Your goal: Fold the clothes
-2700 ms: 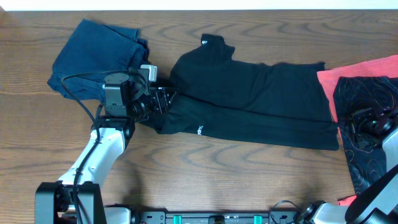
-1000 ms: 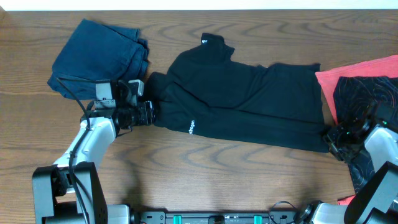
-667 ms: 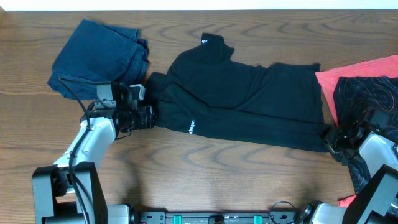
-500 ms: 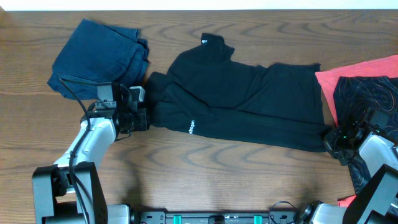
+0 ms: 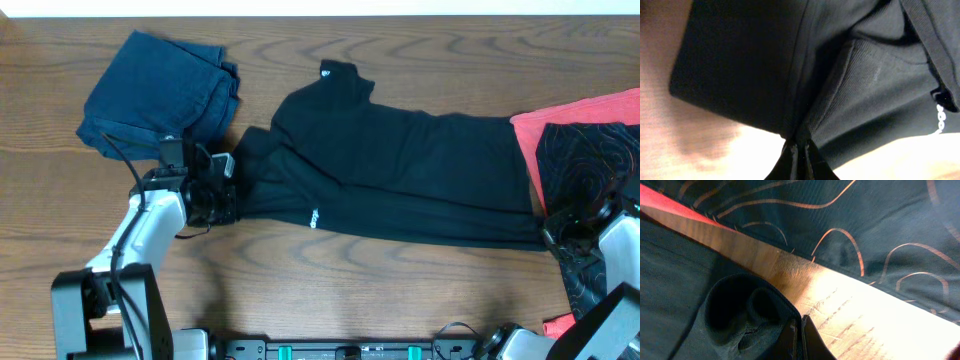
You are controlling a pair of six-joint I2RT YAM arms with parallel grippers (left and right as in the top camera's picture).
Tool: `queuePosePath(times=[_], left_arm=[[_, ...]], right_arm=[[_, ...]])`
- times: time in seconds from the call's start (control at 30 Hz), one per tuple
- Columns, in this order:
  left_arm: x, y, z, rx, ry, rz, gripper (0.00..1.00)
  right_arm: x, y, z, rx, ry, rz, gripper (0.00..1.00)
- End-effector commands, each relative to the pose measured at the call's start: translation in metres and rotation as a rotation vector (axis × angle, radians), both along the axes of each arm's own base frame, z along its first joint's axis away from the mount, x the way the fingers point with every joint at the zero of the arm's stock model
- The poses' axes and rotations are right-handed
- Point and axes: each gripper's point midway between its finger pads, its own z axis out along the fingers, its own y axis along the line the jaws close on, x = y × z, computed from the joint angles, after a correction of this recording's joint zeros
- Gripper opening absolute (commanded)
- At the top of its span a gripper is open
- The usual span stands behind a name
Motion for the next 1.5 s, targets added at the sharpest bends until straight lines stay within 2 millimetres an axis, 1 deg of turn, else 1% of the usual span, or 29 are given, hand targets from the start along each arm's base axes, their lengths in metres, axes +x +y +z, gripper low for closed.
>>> queuePosePath(times=[0.0,0.07,0.1,0.13,0.17,0.2,0.23,0.27,0.3,0.37,0.43,0.5,0.67,0.8,1.0,1.1,1.27,1.47], left_arm=[[-0.003,0.005,0.015,0.028,-0.024,0.002,0.06],[-0.009,0.008,0.022,0.05,-0.023,0.006,0.06],[-0.013,0.01,0.025,0.062,-0.021,0.009,0.06],[-0.016,0.011,0.028,0.073,-0.018,0.011,0.06],[-0.019,0.012,0.031,0.081,-0.019,0.013,0.06],[-0.02,0.012,0.034,0.08,-0.023,0.014,0.08],[-0.02,0.012,0.036,0.077,-0.024,0.028,0.21],[-0.02,0.012,0.037,0.076,-0.028,0.037,0.37],[-0.02,0.012,0.038,0.076,-0.032,0.037,0.49],[-0.019,0.012,0.038,0.076,-0.035,0.037,0.62],[-0.019,0.012,0.038,0.076,-0.035,0.037,0.7],[-0.019,0.012,0.038,0.076,-0.035,0.037,0.7],[-0.017,0.012,0.038,0.077,-0.042,0.038,0.71],[-0.017,0.012,0.038,0.077,-0.042,0.038,0.7],[-0.018,0.012,0.038,0.076,-0.038,0.038,0.7],[-0.018,0.012,0.038,0.076,-0.038,0.038,0.7],[-0.018,0.012,0.038,0.076,-0.039,0.038,0.7],[-0.018,0.012,0.038,0.076,-0.039,0.038,0.71]], right_arm=[[-0.003,-0.018,0.01,-0.087,0.013,-0.026,0.01],[-0.006,-0.019,0.01,-0.097,0.03,-0.029,0.01],[-0.007,-0.02,0.01,-0.103,0.035,-0.03,0.03],[-0.008,-0.02,0.01,-0.105,0.036,-0.03,0.09],[-0.007,-0.02,0.01,-0.105,0.035,-0.03,0.19],[-0.006,-0.02,0.01,-0.1,0.028,-0.029,0.3],[-0.004,-0.019,0.01,-0.093,0.017,-0.027,0.36],[-0.001,-0.017,0.01,-0.081,0.005,-0.023,0.39],[0.002,-0.014,0.011,-0.064,-0.011,-0.019,0.41],[0.009,-0.008,0.011,-0.03,-0.049,0.017,0.42],[0.017,0.005,0.012,0.03,-0.091,0.046,0.43],[0.025,0.017,0.014,0.076,-0.127,0.092,0.44],[0.029,0.03,0.011,0.09,-0.119,0.135,0.44],[0.028,0.036,0.005,0.092,-0.087,0.155,0.44],[0.02,0.037,-0.013,0.107,-0.043,0.123,0.46],[0.019,0.038,-0.02,0.109,-0.044,0.114,0.45],[0.019,0.04,-0.022,0.117,-0.047,0.103,0.41],[0.016,0.039,-0.029,0.105,-0.046,0.097,0.41]])
